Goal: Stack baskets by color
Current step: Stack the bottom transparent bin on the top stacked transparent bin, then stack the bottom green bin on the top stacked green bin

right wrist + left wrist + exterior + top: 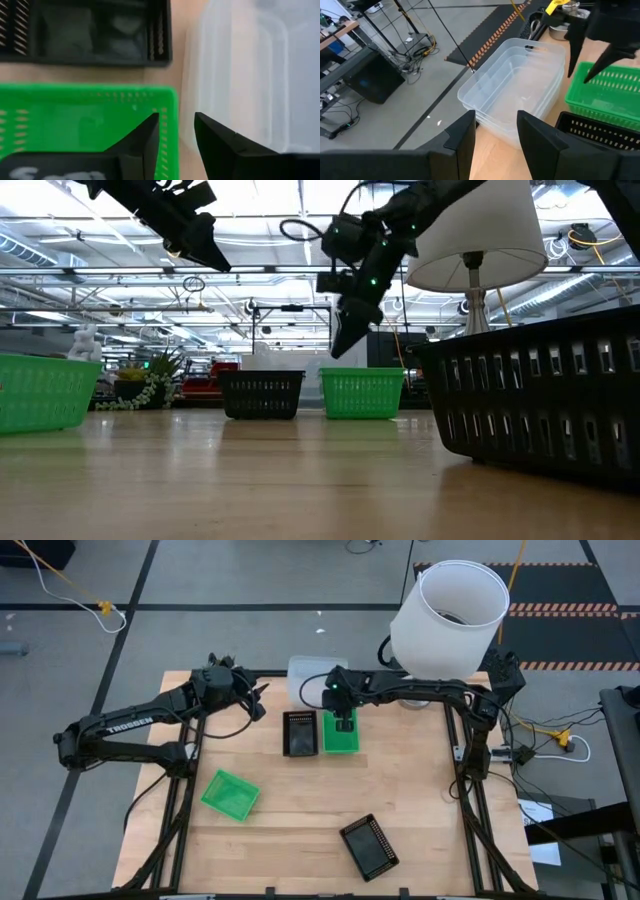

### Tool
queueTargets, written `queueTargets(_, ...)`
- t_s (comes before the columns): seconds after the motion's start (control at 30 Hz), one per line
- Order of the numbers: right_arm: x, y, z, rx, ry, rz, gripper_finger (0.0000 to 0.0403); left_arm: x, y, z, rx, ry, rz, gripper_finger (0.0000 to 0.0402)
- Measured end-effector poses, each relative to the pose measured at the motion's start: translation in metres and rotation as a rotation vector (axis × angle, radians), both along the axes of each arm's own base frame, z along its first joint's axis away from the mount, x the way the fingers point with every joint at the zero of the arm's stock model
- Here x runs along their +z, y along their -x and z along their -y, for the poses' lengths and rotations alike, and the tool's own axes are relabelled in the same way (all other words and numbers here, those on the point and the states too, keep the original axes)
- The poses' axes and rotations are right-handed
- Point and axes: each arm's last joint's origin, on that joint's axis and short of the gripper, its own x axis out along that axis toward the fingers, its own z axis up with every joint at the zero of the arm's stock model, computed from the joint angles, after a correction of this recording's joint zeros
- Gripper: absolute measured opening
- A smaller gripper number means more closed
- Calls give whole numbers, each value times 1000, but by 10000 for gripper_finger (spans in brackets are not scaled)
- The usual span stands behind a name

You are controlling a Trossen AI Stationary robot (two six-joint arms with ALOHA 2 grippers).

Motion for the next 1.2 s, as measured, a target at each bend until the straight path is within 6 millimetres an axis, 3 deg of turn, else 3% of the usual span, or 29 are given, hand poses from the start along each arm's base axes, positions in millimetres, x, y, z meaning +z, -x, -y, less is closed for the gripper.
queueTargets(0.3,-15,10,17,-72,45,4,82,0,0,0,7,11,14,145)
queueTargets(0.57,-9,9,6,-57,44,7,79,0,-1,1,4,16,18,145)
queueTargets(0.7,17,10,-18,-140,35,86,79,0,-3,5,-30,20,18,145)
queueTargets(0.9,53,27,-75,-46,1,156,79,1,-8,16,-152,53,36,145)
queueTargets(1.07,52,58,-121,47,-29,177,79,-2,-14,37,-253,77,8,145)
queueTargets(1.2,52,86,-145,156,4,212,79,-3,-18,59,-352,98,-4,145)
